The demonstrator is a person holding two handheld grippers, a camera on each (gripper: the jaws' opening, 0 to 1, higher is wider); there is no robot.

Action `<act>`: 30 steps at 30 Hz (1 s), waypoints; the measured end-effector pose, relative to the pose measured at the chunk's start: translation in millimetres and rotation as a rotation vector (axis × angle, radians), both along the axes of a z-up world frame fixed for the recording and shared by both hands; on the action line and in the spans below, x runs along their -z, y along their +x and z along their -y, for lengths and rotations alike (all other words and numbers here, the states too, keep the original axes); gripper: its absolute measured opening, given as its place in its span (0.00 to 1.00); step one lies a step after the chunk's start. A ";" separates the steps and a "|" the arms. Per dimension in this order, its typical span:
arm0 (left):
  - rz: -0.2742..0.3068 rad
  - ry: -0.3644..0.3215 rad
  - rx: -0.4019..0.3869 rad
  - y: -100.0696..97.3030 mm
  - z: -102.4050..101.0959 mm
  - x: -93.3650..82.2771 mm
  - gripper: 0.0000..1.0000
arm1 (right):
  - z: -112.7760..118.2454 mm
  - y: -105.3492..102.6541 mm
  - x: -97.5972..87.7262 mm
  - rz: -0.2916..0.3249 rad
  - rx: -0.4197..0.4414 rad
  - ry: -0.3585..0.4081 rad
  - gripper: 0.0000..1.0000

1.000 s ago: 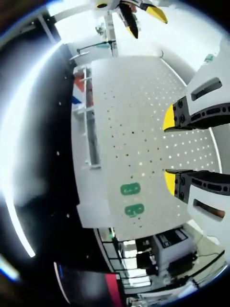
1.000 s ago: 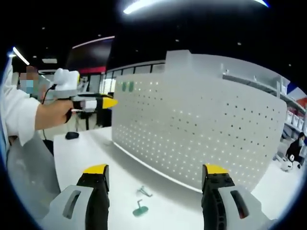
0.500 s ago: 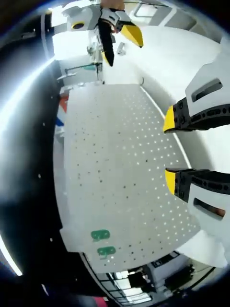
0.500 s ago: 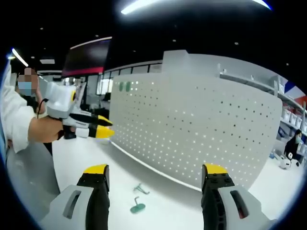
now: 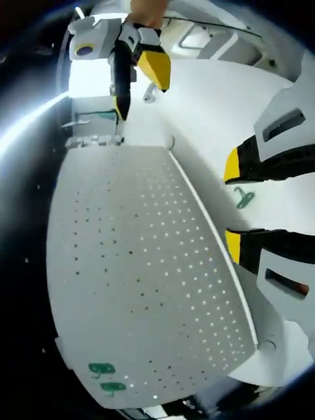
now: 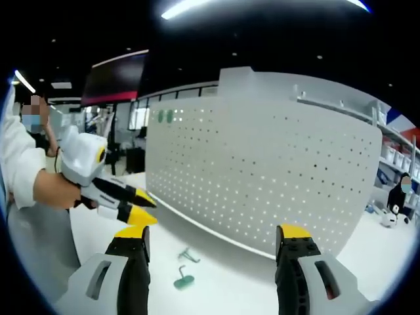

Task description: Insert the hook assembly into the mounting plate slot until the hook locks in place.

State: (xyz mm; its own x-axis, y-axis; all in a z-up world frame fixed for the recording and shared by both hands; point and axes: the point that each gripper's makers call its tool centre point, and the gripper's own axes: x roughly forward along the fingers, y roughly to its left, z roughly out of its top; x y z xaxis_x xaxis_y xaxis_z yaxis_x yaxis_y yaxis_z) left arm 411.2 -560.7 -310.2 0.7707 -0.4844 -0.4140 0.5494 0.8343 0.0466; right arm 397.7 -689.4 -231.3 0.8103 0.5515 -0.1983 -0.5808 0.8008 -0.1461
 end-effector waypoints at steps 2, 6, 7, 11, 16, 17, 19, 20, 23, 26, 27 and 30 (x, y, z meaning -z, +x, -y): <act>-0.050 -0.013 0.012 -4.3 6.8 9.6 0.26 | 1.3 0.9 1.8 -0.004 0.003 0.004 0.79; -0.078 -0.021 0.032 -6.7 20.6 19.2 0.24 | 2.8 2.2 4.4 -0.010 0.003 0.009 0.79; -0.096 -0.028 0.038 -7.7 24.3 22.9 0.23 | 3.1 2.7 5.3 -0.012 0.003 0.008 0.79; -0.135 -0.042 0.045 -8.5 33.4 33.8 0.22 | 3.3 3.6 6.9 -0.015 0.001 0.009 0.79; -0.193 -0.068 0.041 -7.8 42.6 48.3 0.21 | 4.6 5.0 10.0 -0.022 -0.003 0.009 0.79; -0.202 -0.076 0.039 -7.3 44.0 50.0 0.21 | 5.4 5.7 11.2 -0.025 -0.002 0.009 0.79; -0.224 -0.098 0.030 -6.7 46.6 52.8 0.20 | 6.3 6.2 13.3 -0.029 -0.003 0.007 0.79; -0.231 -0.104 0.030 -5.9 49.0 54.6 0.20 | 6.8 6.2 14.1 -0.031 -0.003 0.006 0.79; -0.259 -0.136 0.017 -3.3 54.0 58.9 0.20 | 7.8 6.9 16.8 -0.038 -0.005 0.004 0.79; -0.283 -0.149 0.009 -0.4 57.7 65.3 0.20 | 9.0 8.9 18.2 -0.041 -0.009 0.003 0.79; -0.290 -0.150 0.008 0.8 58.8 68.2 0.20 | 9.3 9.7 18.3 -0.041 -0.010 0.003 0.79; -0.308 -0.152 0.003 0.7 61.8 74.0 0.19 | 11.2 12.1 18.9 -0.044 -0.011 0.005 0.79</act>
State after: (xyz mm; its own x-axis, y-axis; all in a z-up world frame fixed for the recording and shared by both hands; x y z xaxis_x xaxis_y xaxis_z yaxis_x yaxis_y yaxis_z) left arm 411.9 -622.4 -384.2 0.6188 -0.5609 -0.5499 0.5210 0.8170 -0.2471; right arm 409.8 -700.6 -250.2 0.7947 0.5613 -0.2311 -0.5953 0.7951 -0.1158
